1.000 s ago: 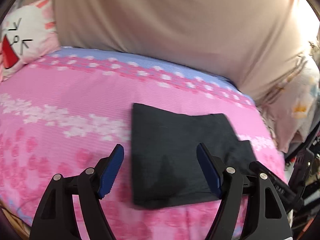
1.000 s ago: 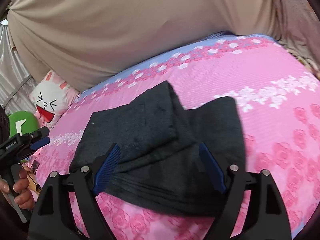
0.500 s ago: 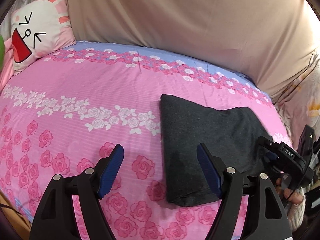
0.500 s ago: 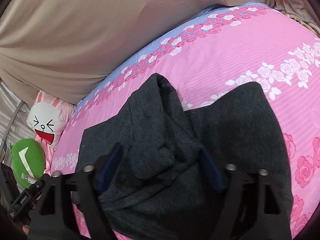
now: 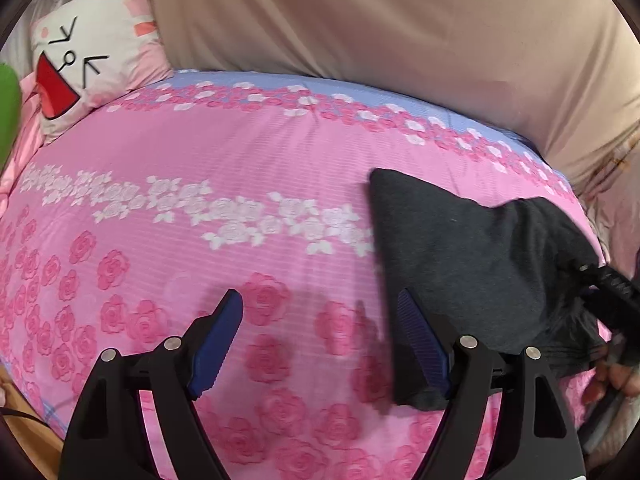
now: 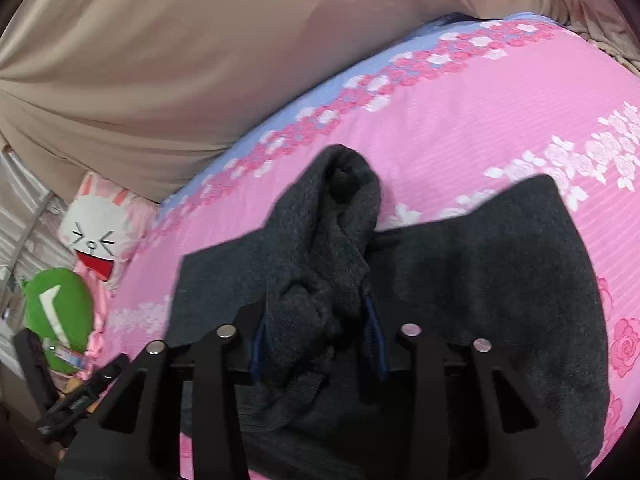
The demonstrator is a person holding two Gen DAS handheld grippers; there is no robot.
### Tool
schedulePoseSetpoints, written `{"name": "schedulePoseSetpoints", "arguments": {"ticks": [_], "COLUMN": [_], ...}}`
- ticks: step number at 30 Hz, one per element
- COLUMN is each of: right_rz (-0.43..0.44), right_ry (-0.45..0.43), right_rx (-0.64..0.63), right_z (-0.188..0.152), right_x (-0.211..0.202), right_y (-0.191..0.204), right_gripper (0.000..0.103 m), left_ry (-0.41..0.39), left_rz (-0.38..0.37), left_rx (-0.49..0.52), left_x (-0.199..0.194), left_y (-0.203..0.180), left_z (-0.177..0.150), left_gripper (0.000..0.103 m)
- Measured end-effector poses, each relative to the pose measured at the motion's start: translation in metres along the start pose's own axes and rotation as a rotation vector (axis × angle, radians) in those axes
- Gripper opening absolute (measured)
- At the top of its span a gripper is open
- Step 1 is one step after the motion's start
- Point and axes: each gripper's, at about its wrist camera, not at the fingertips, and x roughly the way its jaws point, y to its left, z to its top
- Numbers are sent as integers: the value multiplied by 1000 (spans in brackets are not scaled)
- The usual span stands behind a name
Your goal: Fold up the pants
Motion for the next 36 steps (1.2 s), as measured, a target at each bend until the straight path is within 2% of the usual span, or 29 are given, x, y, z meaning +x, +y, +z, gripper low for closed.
{"name": "schedulePoseSetpoints", "arguments": {"ticks": [3,4,5,6,8,11,13,16,18,21,24,26,27,28,30,32,33,34,35,36], "right_rz": [171,254,291,358,412,431,401,390,393,420,386,275,213,79,-100,-325,-345,-257,-225,-229], "right_ry": [7,26,41,80,152,301,378,418,380,271,63,-85,-125,-165,-138,-46,-44,-78,-105,-130], "right_rx": [-71,-124,-153,-205,-274,-359,-404,-435,-431,-354,-260,-203,-185,-143,-91,-23,29,74,94,71], "right_z": [13,17,17,14,2,-40,-69,-97,-90,-53,-9,2,2,-4,-16,-35,-44,-49,-48,-45], "right_x": [-4,1,6,20,50,116,153,177,167,125,33,-40,-62,-91,-103,-98,-104,-116,-126,-133], "right_y": [58,95,113,147,192,244,263,278,282,261,203,146,124,83,29,-30,-51,-60,-61,-57], "right_gripper": [33,33,33,33,33,33,32,31,30,29,29,29,31,32,43,48,49,49,49,49], "left_ry": [-17,-21,-28,-35,-42,-54,-59,-63,-67,-85,-110,-122,-120,-116,-89,-50,-28,0,16,25], "left_rz": [20,26,39,53,92,129,158,192,204,193,151,103,81,57,1,-64,-91,-128,-154,-172], "left_rx": [-70,-91,-124,-147,-193,-264,-305,-347,-373,-376,-342,-295,-275,-254,-202,-154,-135,-110,-94,-81], "left_x": [-8,-11,-14,-16,-21,-32,-40,-50,-57,-65,-69,-68,-65,-61,-47,-30,-23,-16,-14,-13], "left_y": [34,44,60,72,98,133,156,179,190,190,173,151,140,128,95,59,43,21,5,-7], "left_z": [2,2,3,2,0,-8,-16,-27,-32,-30,-19,-11,-7,-3,4,10,12,13,13,12], "left_gripper": [77,77,77,77,77,78,78,77,77,77,77,77,77,77,78,77,77,77,77,77]}}
